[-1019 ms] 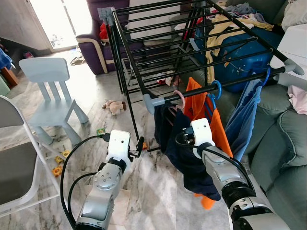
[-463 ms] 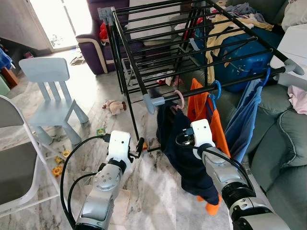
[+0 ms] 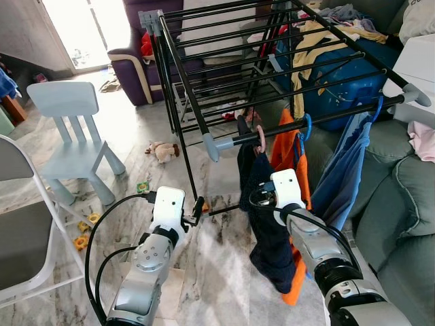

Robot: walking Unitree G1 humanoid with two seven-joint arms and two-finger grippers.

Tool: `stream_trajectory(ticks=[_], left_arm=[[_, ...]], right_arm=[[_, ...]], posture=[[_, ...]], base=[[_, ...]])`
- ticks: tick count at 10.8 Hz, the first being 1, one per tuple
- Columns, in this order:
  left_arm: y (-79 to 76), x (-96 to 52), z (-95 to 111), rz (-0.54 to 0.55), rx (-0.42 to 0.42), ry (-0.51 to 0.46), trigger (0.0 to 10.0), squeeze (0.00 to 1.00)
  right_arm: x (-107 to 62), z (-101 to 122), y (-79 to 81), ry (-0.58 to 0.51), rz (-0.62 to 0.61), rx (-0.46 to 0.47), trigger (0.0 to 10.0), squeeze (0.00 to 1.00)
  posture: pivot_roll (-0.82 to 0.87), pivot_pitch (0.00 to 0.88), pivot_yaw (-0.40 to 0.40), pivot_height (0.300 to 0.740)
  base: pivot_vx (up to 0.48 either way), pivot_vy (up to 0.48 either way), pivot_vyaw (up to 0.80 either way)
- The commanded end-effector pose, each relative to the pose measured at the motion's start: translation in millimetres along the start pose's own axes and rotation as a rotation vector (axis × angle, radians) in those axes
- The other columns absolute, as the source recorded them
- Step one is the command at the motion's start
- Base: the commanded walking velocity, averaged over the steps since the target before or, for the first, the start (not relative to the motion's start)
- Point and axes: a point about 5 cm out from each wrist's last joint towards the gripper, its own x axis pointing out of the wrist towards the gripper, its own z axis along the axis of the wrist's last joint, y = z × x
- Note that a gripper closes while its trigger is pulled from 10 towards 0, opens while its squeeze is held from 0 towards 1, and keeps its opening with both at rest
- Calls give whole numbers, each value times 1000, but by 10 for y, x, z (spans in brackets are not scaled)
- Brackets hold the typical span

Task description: Hang hanger

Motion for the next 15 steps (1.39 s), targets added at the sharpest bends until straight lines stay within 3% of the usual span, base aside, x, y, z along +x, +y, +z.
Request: stream_trajectory(ticks=[1,3,4,5,6,7,10,13,15], left_arm=[[33,-16,7,14,19,2,10000,0],[58,-23,12,29,20,-5,10000,0],[88,-23,28,40,14,-14,10000,0],[97,-22,36,42,14,-18,10000,0],[96,-24,42,41,12,-21,10000,0],[87,-23,41,40,10,-24,10000,0],[92,3,84,74,19,-50,10000,0],[108,-4,85,81,25,-53,10000,0],[134,-38,59,102,40,-53,10000,0]], right_arm=[[12,58,6,-26,-6,21,0,0],[4,222,2,-98,-36,41,0,0],[-59,424,2,-207,-54,71,0,0],[-118,504,-1,-258,-66,63,9137,0],[-191,545,3,-289,-68,60,10000,0],[-303,496,8,-293,-60,57,10000,0],[-628,-98,2,-182,-18,0,10000,0],[-719,-225,24,-134,-10,11,10000,0],[-693,-134,28,-160,-5,14,10000,0]], posture=[[-57,0,81,740],[-58,0,85,740],[-58,0,87,740],[-60,0,89,740],[-62,0,93,740],[-66,0,95,740],[-72,0,97,740],[-74,0,101,740],[-69,0,98,740]], base=[[0,0,0],[0,0,0],[0,0,0],[0,0,0],[0,0,0],[0,0,0],[0,0,0],[0,0,0],[0,0,0]])
